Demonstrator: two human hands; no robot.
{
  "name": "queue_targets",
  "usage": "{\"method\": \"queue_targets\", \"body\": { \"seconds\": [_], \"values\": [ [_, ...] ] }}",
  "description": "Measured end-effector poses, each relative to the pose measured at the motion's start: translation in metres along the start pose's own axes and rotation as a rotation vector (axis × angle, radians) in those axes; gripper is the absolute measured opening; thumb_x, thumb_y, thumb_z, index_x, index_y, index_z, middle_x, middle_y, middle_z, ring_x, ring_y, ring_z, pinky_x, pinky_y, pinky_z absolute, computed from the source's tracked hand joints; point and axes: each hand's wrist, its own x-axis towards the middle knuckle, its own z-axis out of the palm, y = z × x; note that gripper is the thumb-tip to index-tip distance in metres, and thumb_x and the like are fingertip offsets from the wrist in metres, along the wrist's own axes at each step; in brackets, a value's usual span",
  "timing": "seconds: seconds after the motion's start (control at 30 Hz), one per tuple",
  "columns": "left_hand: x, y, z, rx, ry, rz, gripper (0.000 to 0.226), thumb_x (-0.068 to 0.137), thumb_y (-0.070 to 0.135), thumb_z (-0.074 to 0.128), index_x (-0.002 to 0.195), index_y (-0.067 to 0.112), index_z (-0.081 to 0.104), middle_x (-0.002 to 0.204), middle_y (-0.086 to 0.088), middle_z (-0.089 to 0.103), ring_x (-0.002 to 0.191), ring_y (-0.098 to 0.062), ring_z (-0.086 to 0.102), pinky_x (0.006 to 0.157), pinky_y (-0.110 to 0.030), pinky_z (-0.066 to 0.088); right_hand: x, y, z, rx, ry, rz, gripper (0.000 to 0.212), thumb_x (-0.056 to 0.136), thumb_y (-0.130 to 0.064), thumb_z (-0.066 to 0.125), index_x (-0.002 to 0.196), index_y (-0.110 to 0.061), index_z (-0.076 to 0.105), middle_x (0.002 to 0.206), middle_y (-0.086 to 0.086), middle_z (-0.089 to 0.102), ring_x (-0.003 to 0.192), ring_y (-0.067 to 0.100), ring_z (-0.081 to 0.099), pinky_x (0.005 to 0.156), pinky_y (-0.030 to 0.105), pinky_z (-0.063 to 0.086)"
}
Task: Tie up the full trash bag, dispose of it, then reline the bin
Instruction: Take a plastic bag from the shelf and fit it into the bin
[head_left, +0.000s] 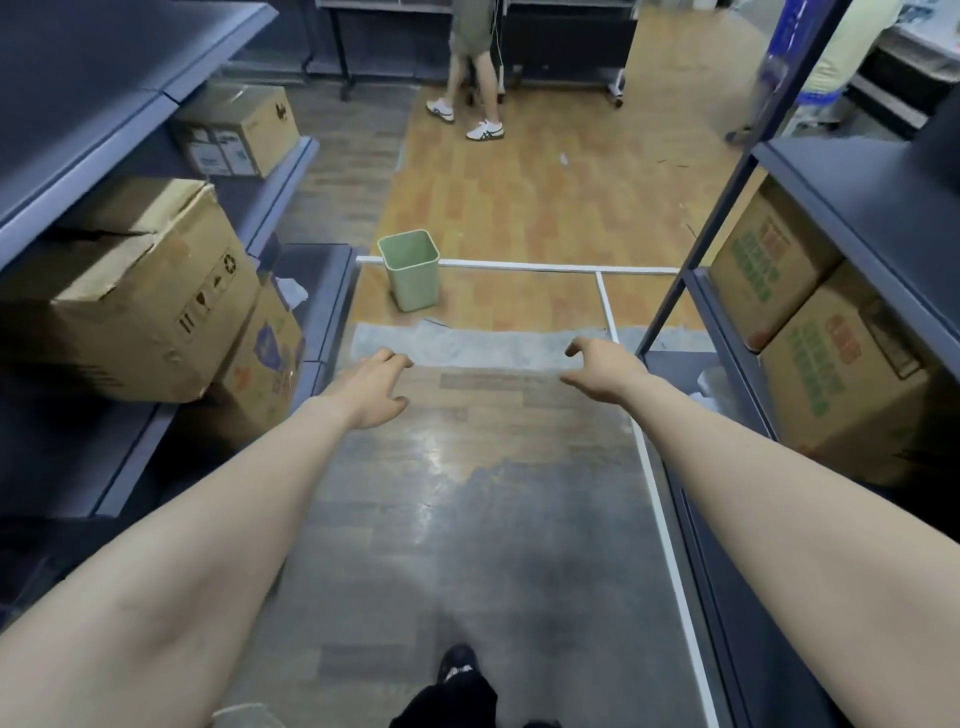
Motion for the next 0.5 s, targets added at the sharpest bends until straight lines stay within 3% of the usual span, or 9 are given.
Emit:
{"method": "queue_targets", "body": {
  "seconds": [0.37,0.5],
  "values": [
    [0.14,-0.024,-0.034,-0.031,-0.022,-0.053,0.055,0.092,0.025,0.052,0.142,0.013,0.032,0.146,-0.006,0.033,0.129,-0.027,0.04,0.101,-0.039,0.04,0.153,0.005,-0.039,-0.013,-0.031,-0.001,0.044,0.091,-0.025,0.052,0.131,-0.009,0.046,0.134,0.014,0.049,0.115,0.03,0.052,0.084,0.033,0.042],
    [0.185,-0.029,-0.046,-0.05,-0.015,-0.104,0.054,0.093,0.024,0.05,0.142,0.013,0.032,0.147,-0.006,0.032,0.13,-0.026,0.04,0.1,-0.038,0.039,0.214,0.001,-0.056,-0.03,-0.039,-0.06,0.045,0.089,-0.026,0.053,0.13,-0.01,0.047,0.13,0.012,0.053,0.112,0.029,0.054,0.077,0.03,0.04]
  ]
}}
